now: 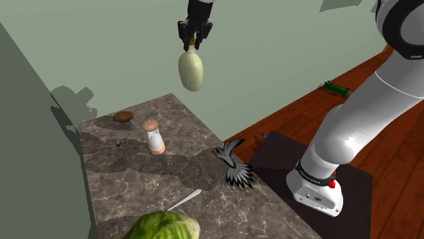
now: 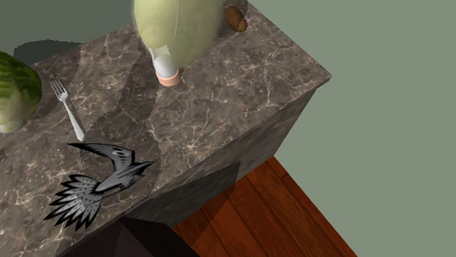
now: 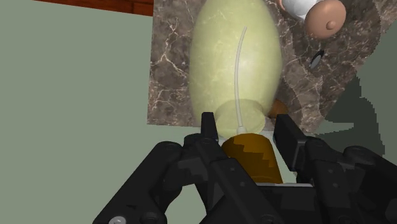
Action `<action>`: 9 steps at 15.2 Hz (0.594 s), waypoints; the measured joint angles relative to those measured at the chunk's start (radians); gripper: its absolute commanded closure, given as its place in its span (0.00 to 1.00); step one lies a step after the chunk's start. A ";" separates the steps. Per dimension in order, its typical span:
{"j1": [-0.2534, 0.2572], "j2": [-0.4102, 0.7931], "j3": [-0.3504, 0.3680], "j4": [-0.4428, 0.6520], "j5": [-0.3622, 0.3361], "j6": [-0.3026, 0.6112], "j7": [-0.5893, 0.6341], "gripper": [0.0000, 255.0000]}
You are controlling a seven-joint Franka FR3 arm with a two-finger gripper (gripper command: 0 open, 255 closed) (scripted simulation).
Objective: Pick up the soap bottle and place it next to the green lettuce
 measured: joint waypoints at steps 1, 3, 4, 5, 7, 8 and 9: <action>-0.001 0.007 0.000 0.022 -0.001 -0.016 0.000 1.00; -0.001 0.014 -0.001 0.054 -0.002 -0.040 0.000 1.00; -0.001 0.017 0.000 0.068 -0.003 -0.052 0.001 1.00; -0.001 0.022 0.001 0.089 -0.004 -0.067 0.004 1.00; -0.002 0.030 0.000 0.128 -0.005 -0.098 0.003 1.00; -0.002 0.036 0.000 0.146 -0.006 -0.110 0.002 1.00; 0.002 0.036 0.006 0.150 -0.009 -0.114 0.014 1.00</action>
